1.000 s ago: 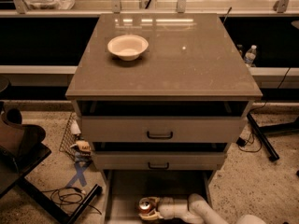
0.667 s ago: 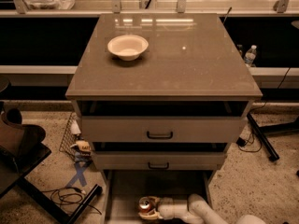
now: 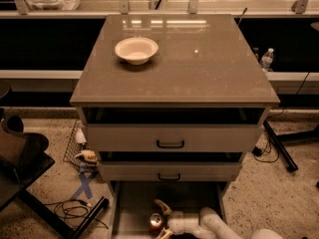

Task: Place coke can into bottom drawer

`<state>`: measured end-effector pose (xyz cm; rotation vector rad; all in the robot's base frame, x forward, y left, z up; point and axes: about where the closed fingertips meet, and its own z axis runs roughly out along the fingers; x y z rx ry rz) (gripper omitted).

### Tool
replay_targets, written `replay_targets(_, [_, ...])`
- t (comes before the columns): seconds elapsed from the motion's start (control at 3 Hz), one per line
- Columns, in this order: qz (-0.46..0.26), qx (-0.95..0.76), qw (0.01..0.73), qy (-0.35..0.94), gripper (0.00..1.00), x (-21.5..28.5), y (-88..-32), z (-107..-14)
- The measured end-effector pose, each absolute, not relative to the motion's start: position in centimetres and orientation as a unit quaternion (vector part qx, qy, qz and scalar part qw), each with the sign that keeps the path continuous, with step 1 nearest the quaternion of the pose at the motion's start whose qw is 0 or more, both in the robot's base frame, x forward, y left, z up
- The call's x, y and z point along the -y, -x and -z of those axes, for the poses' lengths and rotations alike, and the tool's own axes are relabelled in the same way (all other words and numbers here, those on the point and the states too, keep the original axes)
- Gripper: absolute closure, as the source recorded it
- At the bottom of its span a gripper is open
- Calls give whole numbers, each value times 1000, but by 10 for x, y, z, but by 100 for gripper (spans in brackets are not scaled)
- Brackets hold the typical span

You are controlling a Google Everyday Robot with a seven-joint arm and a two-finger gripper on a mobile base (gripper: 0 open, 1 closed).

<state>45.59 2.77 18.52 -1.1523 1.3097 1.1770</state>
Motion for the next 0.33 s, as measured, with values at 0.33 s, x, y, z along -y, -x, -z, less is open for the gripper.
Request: replay_targets(0.33, [-486,-541,496,476,0,-28,-456,-185])
